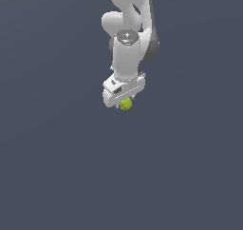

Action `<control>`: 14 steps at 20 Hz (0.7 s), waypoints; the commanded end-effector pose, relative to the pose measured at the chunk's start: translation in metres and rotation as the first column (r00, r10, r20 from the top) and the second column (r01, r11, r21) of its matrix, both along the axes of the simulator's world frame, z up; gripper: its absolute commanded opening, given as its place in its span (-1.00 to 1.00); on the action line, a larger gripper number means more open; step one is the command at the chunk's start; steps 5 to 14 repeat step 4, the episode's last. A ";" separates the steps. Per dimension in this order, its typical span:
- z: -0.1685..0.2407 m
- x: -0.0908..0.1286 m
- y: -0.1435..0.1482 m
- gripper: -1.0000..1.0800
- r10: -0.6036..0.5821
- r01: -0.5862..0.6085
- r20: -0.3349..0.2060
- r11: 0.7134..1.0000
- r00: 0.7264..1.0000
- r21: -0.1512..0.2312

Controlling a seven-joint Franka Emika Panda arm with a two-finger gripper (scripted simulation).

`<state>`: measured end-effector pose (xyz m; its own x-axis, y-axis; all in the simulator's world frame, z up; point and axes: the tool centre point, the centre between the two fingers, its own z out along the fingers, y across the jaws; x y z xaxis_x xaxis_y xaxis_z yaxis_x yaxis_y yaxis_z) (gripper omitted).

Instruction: Pick up the object and move it to a goal position.

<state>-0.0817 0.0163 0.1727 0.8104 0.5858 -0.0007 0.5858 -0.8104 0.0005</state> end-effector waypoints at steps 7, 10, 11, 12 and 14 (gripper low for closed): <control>0.010 0.000 0.005 -1.00 -0.001 0.001 0.000 1.000 1.000 0.001; 0.010 0.000 0.005 -1.00 -0.001 0.001 0.000 1.000 1.000 0.001; 0.010 0.000 0.005 -1.00 -0.001 0.001 0.000 1.000 1.000 0.001; 0.010 0.000 0.005 -1.00 -0.001 0.001 0.000 1.000 1.000 0.001; 0.010 0.000 0.005 -1.00 -0.001 0.001 0.000 1.000 1.000 0.001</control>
